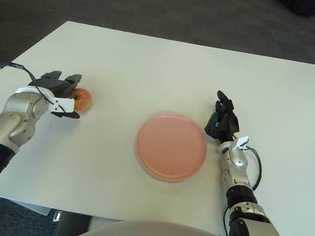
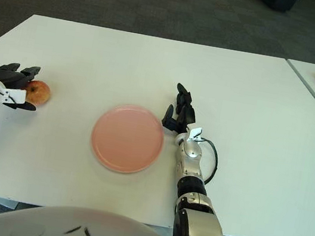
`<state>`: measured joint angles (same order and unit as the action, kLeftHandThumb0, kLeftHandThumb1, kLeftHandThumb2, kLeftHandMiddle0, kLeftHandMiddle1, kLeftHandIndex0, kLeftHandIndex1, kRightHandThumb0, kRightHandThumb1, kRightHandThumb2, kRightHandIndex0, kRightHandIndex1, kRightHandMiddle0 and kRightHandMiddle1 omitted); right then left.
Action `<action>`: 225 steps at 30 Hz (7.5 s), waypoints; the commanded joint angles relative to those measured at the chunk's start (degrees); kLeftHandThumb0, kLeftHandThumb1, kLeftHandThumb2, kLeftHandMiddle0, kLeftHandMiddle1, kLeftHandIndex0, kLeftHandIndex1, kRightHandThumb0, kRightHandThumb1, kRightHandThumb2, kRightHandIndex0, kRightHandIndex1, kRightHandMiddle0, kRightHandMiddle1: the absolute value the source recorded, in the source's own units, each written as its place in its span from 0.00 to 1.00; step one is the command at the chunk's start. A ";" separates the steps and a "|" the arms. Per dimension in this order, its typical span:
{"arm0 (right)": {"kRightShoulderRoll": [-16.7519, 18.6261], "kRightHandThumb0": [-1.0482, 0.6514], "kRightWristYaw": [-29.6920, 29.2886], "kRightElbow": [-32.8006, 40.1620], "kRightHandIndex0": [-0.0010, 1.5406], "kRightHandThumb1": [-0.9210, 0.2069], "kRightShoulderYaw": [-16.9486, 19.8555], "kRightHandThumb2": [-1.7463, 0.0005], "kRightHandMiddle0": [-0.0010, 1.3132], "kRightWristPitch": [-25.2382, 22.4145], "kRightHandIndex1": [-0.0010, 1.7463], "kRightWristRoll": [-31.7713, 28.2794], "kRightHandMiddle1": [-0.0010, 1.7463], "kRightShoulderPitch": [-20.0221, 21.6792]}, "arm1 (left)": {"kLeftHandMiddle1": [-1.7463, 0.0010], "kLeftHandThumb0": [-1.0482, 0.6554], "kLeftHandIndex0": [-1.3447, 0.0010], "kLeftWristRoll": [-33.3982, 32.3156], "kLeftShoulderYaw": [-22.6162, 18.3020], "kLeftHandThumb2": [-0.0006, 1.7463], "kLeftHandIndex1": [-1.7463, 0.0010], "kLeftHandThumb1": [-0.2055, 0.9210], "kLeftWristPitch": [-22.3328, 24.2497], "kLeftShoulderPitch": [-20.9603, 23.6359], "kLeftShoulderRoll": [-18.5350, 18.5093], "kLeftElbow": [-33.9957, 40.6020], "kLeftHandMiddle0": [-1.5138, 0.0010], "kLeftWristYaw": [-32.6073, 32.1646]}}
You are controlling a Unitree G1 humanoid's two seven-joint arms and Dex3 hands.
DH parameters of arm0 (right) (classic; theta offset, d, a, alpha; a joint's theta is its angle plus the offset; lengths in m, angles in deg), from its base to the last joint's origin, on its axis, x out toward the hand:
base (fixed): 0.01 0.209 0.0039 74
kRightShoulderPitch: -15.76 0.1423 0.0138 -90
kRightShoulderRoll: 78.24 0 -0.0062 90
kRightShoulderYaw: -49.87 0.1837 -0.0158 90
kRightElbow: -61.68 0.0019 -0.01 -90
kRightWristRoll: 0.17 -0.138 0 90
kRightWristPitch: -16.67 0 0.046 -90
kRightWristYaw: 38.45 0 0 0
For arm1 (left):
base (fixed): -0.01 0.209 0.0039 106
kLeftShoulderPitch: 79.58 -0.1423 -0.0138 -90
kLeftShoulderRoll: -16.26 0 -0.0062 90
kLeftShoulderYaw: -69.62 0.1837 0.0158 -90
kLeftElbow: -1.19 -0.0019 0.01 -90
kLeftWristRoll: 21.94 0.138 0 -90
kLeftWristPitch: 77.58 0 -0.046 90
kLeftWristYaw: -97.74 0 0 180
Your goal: Put the apple into the plate.
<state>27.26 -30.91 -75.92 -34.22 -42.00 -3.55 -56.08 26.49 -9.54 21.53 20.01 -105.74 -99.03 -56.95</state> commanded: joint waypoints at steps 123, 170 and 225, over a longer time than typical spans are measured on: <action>-0.82 0.38 4.26 -7.73 0.27 0.27 3.97 0.30 0.18 -0.07 0.43 -4.80 0.69 0.68 | 0.00 0.29 0.56 -5.39 7.43 0.58 0.03 0.58 -23.56 11.69 8.23 -33.38 0.39 -38.85; -1.68 0.38 2.70 -6.38 0.36 0.28 3.33 0.45 0.29 -1.93 0.71 -3.46 1.00 0.68 | 0.00 0.34 0.54 -33.54 -8.51 0.76 0.00 0.45 -45.08 8.58 24.31 -27.27 0.23 -40.37; -2.10 0.21 2.06 -11.65 0.00 0.00 -0.13 0.51 0.00 7.73 0.00 0.95 0.17 1.33 | 0.00 0.33 0.52 -35.11 -5.76 0.78 0.00 0.42 -39.02 0.66 27.75 6.98 0.22 -18.13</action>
<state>24.92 -28.40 -84.80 -34.06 -34.16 -3.47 -52.66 -7.97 -15.67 -16.68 19.15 -78.04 -91.49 -75.96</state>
